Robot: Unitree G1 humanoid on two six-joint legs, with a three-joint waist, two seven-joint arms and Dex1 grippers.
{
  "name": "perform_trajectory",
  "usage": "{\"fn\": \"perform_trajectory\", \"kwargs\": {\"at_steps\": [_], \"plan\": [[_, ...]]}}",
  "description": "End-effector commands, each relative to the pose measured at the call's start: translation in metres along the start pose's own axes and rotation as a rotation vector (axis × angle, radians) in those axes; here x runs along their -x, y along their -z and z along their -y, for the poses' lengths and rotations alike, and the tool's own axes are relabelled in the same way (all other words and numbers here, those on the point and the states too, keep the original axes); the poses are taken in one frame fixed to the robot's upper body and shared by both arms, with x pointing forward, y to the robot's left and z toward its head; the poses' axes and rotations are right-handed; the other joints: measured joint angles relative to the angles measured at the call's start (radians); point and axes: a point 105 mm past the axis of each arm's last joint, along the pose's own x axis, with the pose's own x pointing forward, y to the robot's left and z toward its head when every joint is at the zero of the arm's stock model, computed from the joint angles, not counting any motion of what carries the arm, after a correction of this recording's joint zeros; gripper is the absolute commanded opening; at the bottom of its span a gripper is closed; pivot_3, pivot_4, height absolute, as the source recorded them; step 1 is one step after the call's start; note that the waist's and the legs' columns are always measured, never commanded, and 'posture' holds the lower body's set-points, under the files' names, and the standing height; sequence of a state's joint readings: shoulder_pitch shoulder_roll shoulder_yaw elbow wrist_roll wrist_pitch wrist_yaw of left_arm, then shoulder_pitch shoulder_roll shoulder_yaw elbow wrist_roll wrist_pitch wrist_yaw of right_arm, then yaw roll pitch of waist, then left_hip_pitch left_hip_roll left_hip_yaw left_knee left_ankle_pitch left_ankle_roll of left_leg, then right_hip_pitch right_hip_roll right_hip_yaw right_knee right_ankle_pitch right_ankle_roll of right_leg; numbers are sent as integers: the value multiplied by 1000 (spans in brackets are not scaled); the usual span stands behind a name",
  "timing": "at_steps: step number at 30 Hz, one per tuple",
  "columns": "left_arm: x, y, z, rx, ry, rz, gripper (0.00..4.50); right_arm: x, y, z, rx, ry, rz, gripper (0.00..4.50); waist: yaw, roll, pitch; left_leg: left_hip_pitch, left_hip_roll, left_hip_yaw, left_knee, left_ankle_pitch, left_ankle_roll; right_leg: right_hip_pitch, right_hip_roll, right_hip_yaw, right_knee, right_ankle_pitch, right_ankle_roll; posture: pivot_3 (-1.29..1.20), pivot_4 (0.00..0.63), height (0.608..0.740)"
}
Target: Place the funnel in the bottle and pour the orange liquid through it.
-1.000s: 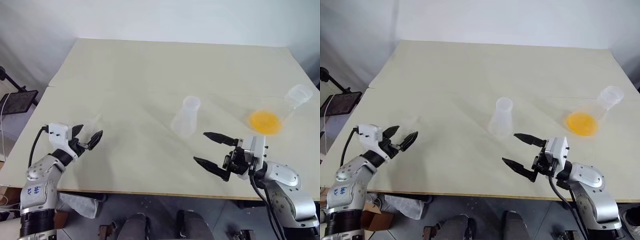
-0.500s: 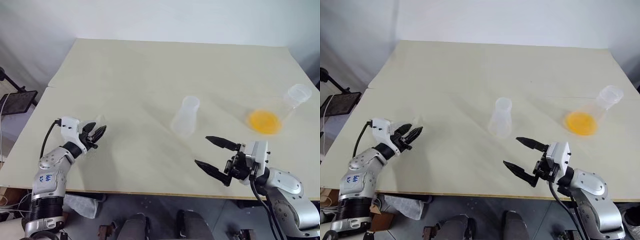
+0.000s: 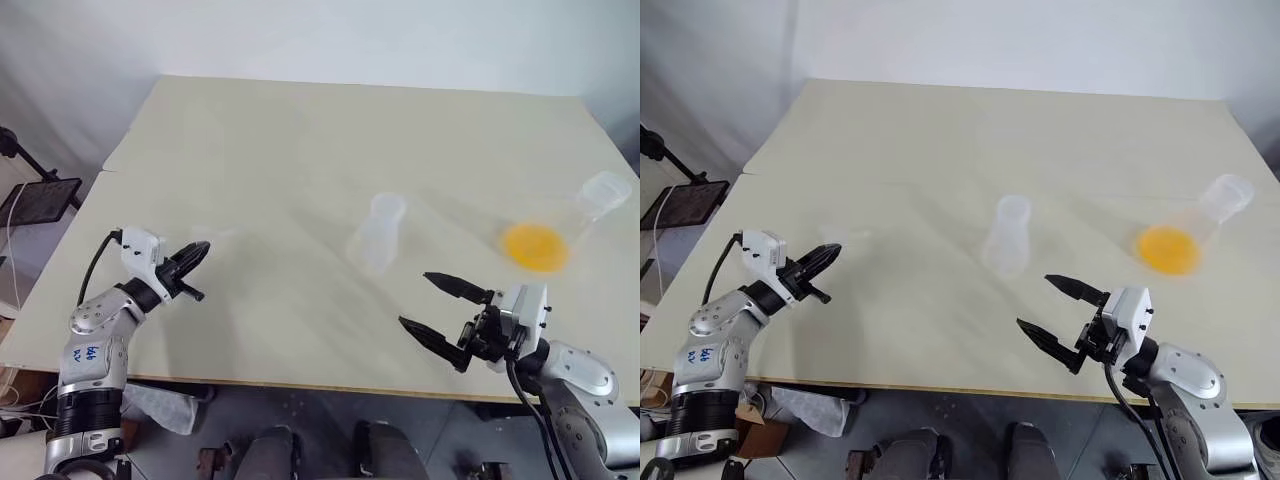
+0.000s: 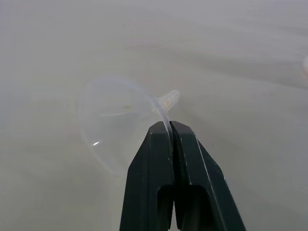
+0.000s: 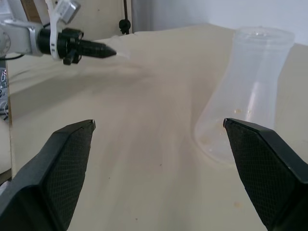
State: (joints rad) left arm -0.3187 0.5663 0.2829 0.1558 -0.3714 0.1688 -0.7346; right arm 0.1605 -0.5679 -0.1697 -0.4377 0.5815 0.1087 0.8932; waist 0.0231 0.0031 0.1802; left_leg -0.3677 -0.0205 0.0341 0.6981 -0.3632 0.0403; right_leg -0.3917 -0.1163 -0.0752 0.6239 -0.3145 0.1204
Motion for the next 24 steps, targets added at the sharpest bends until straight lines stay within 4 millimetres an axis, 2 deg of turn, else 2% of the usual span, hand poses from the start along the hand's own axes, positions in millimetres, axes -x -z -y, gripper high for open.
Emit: {"fn": "perform_trajectory", "kwargs": {"at_steps": [1,8,11,15,18,24], "plan": [[-7,-37,8,-127,134,88,19,6,-16,0,65,33,34,4500,0,0,0,0,0,0,0,0,0,0,0,0,0,0,0,0,150,740],[-41,-84,42,-281,480,155,19,20,-20,2,89,144,31,4500,2,0,0,0,-2,0,0,0,1,0,3,-4,0,0,0,0,150,740],[-66,-107,71,-424,696,163,19,28,-18,-3,86,209,29,4500,6,0,0,-1,-2,2,0,1,1,0,5,-7,1,0,0,0,150,740],[-94,-136,97,-541,852,204,19,30,-15,-9,80,243,26,4500,6,0,0,-2,-4,3,1,2,3,0,5,-8,0,1,3,0,150,740],[-108,-148,109,-622,913,217,19,30,-17,-8,87,256,30,4500,-4,0,0,-1,-5,6,0,2,4,0,5,-6,-1,2,5,0,150,740],[-128,-155,128,-750,1018,181,19,30,-16,-9,94,278,37,4500,1,-1,0,-2,-3,6,0,2,4,-1,7,-6,-1,2,5,0,150,740]]}}
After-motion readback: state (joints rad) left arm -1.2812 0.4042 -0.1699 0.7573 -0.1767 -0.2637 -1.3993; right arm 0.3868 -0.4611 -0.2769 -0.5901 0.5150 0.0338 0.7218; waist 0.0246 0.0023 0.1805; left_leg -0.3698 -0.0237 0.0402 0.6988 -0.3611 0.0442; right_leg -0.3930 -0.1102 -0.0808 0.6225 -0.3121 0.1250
